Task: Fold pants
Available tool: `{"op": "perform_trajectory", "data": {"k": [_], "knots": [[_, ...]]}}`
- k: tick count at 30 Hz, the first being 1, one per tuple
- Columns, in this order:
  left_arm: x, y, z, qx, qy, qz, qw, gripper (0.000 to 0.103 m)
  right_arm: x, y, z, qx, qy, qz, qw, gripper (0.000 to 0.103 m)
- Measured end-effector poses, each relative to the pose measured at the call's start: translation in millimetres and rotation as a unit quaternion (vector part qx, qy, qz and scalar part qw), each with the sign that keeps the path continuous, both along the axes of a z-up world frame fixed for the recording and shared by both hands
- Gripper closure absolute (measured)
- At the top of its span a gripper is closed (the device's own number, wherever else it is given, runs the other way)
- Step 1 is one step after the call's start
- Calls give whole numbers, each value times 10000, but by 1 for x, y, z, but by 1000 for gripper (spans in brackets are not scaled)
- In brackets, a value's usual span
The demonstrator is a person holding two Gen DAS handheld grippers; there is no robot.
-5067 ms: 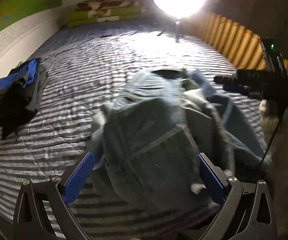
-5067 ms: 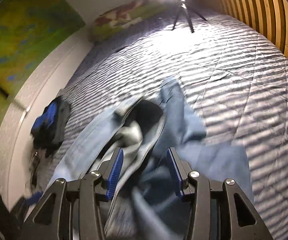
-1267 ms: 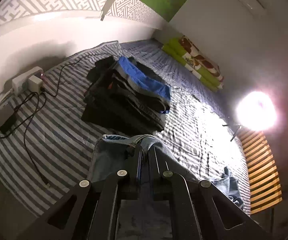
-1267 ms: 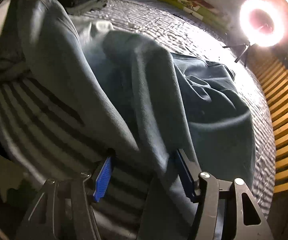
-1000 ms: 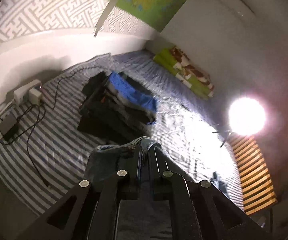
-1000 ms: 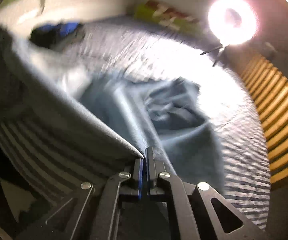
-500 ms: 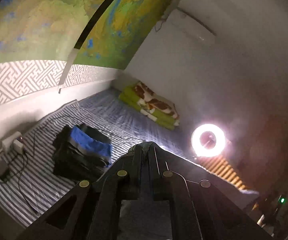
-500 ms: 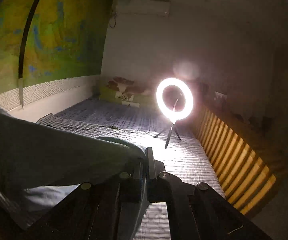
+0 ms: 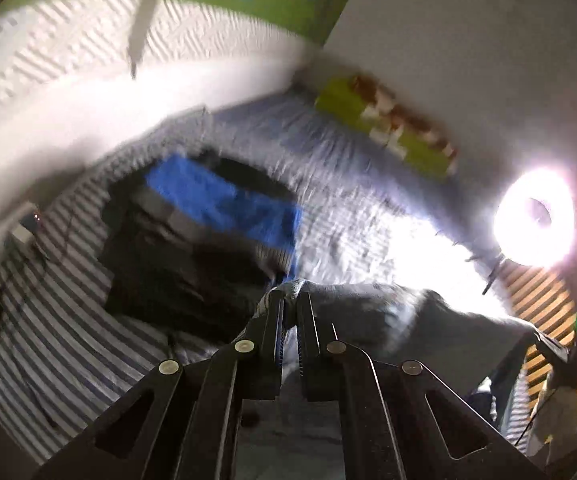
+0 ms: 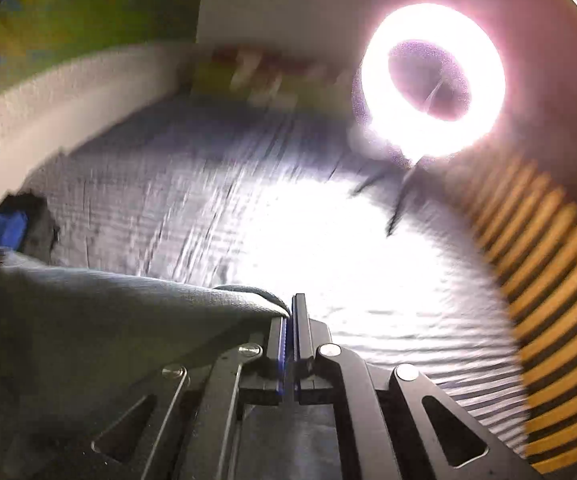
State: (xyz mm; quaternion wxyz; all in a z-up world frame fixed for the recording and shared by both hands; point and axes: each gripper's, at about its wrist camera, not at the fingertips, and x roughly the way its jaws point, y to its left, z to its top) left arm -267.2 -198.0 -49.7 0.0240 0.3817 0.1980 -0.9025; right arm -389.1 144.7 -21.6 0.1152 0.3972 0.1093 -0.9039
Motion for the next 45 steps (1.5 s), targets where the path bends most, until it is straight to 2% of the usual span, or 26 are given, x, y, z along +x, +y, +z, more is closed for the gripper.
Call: {"op": "perform_trajectory", "data": {"k": [1,2,5,7,9,14,18,22,24,26,30,32,35,37,38,39,40,41,43,45], "knots": [[-10,8,-16,-52,-159,-41,9999,97,-17,-7,-28,17,-469,58,9989,100],[-18,14,-28,-99,-251,-91,9996,97,-25,-12,-43,48,-690,83,9976,98],[-37,34,-54,-338,-383,-151,9986,97,-28,-11,-68,14,-1028,118,9946,90],[-43,41,-57,-384,-348,-186,9985,97,-18,-4,-63,-150,-1031,197,9944,81],[-47,47,-57,-390,-319,-253,9984,97,-3,2,-50,-314,-919,245,9950,64],[-37,46,-50,-347,-292,-310,9985,97,60,35,-4,-551,-638,439,9955,60],[-24,42,-47,-216,-275,-332,9988,97,136,48,-1,-424,-640,759,9942,57],[-15,43,-48,-166,-322,-354,9987,97,223,53,-33,-340,-875,963,9909,52],[-12,45,-49,-134,-342,-377,9986,97,270,47,-59,-71,-854,1125,9899,47],[-8,47,-49,-139,-351,-401,9985,97,297,39,-81,166,-921,1180,9886,43],[-2,48,-48,-131,-370,-433,9983,97,321,27,-120,559,-1072,1083,9867,40],[1,47,-48,-103,-389,-441,9982,97,321,20,-137,1026,-970,996,9850,40],[5,45,-47,-114,-386,-444,9982,97,309,23,-145,1294,-902,742,9847,40],[6,43,-48,-96,-390,-429,9983,97,299,27,-145,1195,-1002,590,9860,45],[6,42,-49,-76,-398,-417,9983,97,294,31,-146,1100,-1069,485,9870,61],[6,41,-49,-54,-409,-408,9983,97,291,33,-147,1058,-1129,437,9870,84],[5,41,-50,-46,-419,-406,9983,97,287,36,-147,1011,-1208,410,9867,96],[6,41,-50,-46,-426,-411,9982,97,281,39,-147,960,-1272,351,9866,103],[6,42,-50,-70,-428,-456,9980,97,275,45,-140,805,-1179,225,9895,103],[7,45,-48,-136,-411,-524,9977,97,270,57,-120,695,-911,58,9934,103]]}}
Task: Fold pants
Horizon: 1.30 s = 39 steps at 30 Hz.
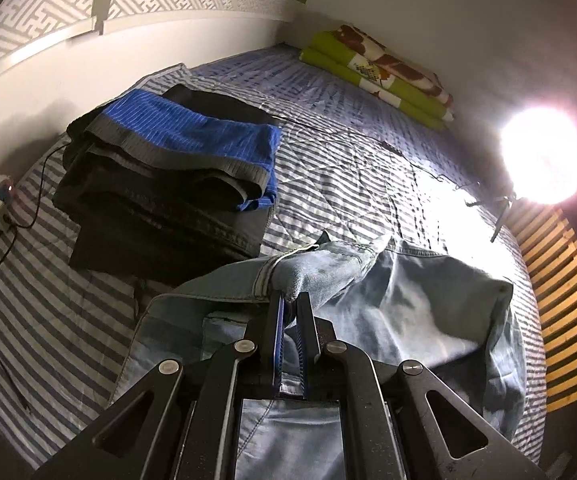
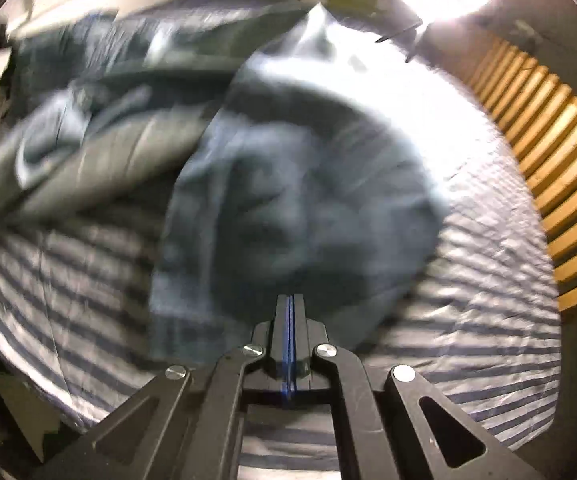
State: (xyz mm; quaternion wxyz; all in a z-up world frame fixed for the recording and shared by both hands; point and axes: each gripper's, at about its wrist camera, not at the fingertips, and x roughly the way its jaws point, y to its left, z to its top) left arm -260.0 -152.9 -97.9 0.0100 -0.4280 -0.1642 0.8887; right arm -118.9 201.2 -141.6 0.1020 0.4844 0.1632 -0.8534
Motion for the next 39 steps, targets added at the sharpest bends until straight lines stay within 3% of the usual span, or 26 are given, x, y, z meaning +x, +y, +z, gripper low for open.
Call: {"op": "perform_trajectory", "data": {"k": [3,5,7,9,16,19,21,22,23,24,28,32,37,39], "knots": [[0,3,0,-76,11,-54,10000,97,-10,20,35,-344,267,-63,9990,103],[0,5,-2,-66,-16,-77,9999,97,-12,27,46,-475,92,124,9988,99],[-1,7,-3,-89,-40,-108,9999,97,-5,25,44,-439,-143,339,9984,82],[-1,8,-2,-203,-34,-93,9997,95,13,14,32,-377,-244,589,9973,53],[9,-14,14,-349,40,256,9991,73,36,-42,-24,-89,-554,1186,9914,45],[20,-33,25,-311,130,418,9986,71,35,-58,-46,479,-269,1278,9903,44],[29,-40,31,-380,204,450,9981,71,37,-62,-47,635,-59,1383,9883,45],[33,-42,34,-407,233,446,9979,71,36,-61,-45,598,-61,1411,9882,52],[38,-43,35,-420,258,416,9979,71,34,-60,-45,521,-161,1404,9886,77],[43,-43,36,-438,273,371,9980,71,31,-57,-44,560,-203,1324,9894,87],[53,-31,31,-431,228,140,9987,71,23,-39,-25,582,131,932,9939,95],[54,-11,25,-379,191,-101,9990,71,7,-4,21,267,563,372,9974,95],[52,16,21,-379,191,-344,9985,71,-38,32,92,589,1585,-71,9856,96],[52,26,18,-389,179,-447,9981,71,-61,46,113,606,1746,-196,9826,96]]}}
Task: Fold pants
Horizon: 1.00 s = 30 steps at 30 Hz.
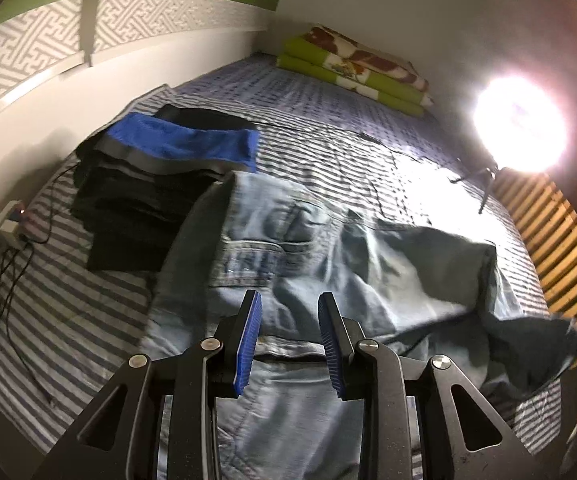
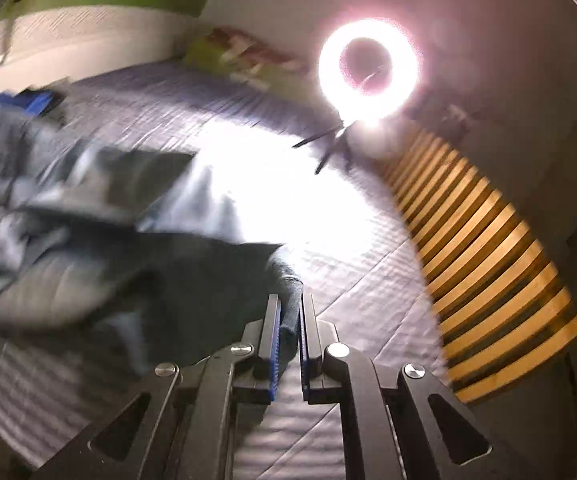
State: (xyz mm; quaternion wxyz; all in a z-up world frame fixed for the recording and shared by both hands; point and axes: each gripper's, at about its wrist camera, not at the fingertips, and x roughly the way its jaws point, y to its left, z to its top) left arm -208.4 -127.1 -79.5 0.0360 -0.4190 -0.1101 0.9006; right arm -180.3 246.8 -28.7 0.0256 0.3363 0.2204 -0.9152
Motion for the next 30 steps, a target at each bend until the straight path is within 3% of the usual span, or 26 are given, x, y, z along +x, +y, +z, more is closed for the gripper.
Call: {"op": "perform_trajectory", "data": {"k": [5,9,13,18,20,23,26,30], "knots": [[2,29,-10,-72,-122,-355,9993,71,-68,16,30,419,677,-414,9960,97],[1,56,-19,-169,-255,-685,9972,71,-129,41,44,424,942,-923,9904,97],[-3,77,-26,-241,-340,-914,9949,71,-198,68,52,797,1191,-1432,9793,97],[-10,91,-37,-163,-490,-924,9944,71,-292,100,34,608,912,-2104,9715,96],[-9,94,-42,-85,-609,-990,9932,69,-326,107,6,492,122,-2078,9768,91],[2,100,-50,-18,-760,-1220,9896,51,-324,112,-16,126,-264,-1941,9806,77],[14,108,-56,-208,-803,-1360,9872,51,-296,109,-30,-45,-432,-1635,9856,72],[29,100,-62,-99,-907,-1262,9878,51,-241,108,-44,-473,-759,-1377,9864,71]]}}
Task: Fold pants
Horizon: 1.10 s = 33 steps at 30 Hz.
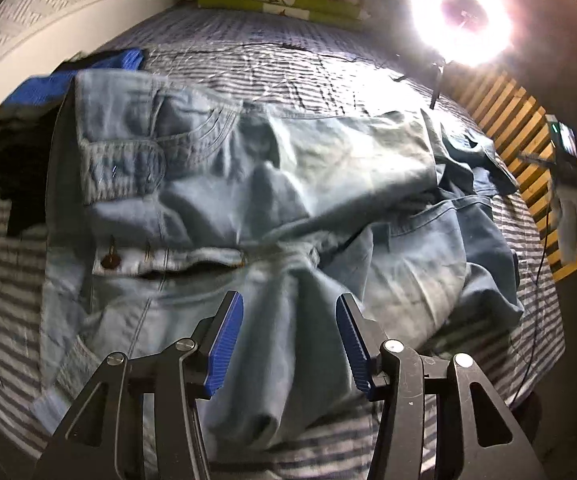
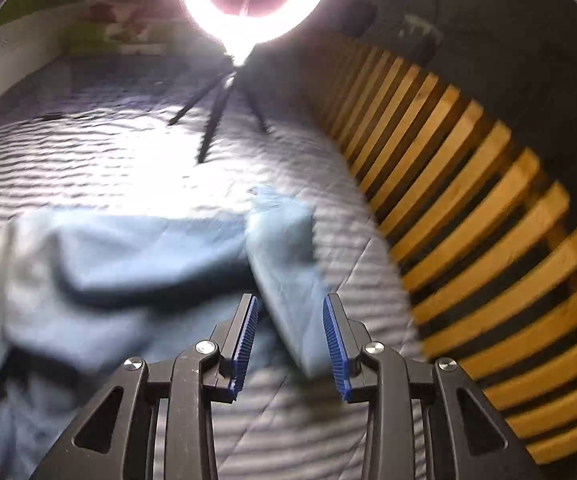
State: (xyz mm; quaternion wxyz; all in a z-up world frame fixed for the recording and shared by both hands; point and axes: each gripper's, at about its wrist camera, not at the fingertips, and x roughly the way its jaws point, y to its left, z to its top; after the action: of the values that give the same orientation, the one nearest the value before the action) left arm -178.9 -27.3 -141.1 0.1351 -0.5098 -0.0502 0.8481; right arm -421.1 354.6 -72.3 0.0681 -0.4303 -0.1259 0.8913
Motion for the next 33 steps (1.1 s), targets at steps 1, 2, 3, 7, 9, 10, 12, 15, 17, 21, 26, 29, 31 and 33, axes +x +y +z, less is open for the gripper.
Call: {"op": "perform_trajectory", "data": {"k": [1,2,3,7,9,10,12,15,17,21,26,29,31,33], "knots": [[6,-6,0,5,8,87,10000,50,17,1,-2,-177,-33,37,9998,70],[10,-12,0,7,15,152,9999,49,33,1,-3,-370,-59,86,9993,67],[14,-20,0,-2,22,274,9996,45,48,2,-5,-567,-92,129,9983,64],[35,-73,3,88,79,971,9952,40,92,2,-17,-1360,-261,145,9903,61],[44,-107,3,65,128,1438,9895,31,121,-1,-24,-1699,-332,253,9846,53],[48,-123,1,69,132,1611,9868,28,137,-3,-31,-1865,-367,290,9813,51],[53,-149,-9,19,53,1870,9823,24,158,-4,-40,-2178,-437,381,9743,48],[61,-184,-30,78,-201,2135,9767,23,194,-8,-53,-2662,-570,449,9612,43],[67,-199,-45,278,-398,2215,9739,23,212,-13,-62,-2777,-711,504,9567,42],[77,-221,-63,196,-494,2454,9680,23,224,-21,-79,-2903,-891,441,9518,41],[80,-239,-79,250,-684,2565,9638,20,221,-39,-91,-3213,-1101,557,9389,41],[79,-237,-91,522,-757,2508,9637,22,217,-45,-94,-3256,-1132,521,9373,41],[73,-229,-95,560,-771,2352,9673,35,212,-49,-98,-3186,-1149,465,9398,41],[67,-221,-96,329,-806,2345,9682,66,207,-50,-102,-3266,-1183,380,9370,41]]}}
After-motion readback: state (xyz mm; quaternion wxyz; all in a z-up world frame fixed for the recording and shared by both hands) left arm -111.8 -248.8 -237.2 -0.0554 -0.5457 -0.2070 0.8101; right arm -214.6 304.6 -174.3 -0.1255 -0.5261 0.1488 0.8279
